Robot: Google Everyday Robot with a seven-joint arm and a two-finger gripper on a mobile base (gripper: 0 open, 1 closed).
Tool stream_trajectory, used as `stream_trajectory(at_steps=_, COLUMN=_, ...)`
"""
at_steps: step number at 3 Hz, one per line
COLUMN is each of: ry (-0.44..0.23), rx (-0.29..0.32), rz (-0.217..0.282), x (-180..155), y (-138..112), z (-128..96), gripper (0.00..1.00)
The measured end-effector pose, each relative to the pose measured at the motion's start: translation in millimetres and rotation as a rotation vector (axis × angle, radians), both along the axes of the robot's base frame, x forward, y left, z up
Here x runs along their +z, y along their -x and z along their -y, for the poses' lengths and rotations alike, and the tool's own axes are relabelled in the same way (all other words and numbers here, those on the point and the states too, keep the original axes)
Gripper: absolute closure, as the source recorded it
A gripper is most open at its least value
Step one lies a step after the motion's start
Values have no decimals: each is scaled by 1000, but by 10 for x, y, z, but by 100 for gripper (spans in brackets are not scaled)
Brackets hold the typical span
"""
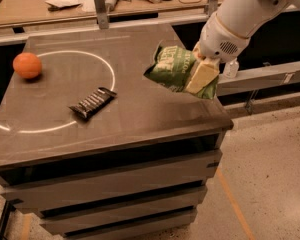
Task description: Pick green jalapeno chip bag
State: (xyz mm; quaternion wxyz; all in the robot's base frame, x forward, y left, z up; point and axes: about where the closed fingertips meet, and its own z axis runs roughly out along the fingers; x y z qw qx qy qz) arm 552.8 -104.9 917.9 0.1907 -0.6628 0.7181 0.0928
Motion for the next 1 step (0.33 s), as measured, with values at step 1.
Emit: stream_trajectory(at_steps=1, ry=-35, rx=12, rz=35, x=239, y=-19, z=57, gripper=100)
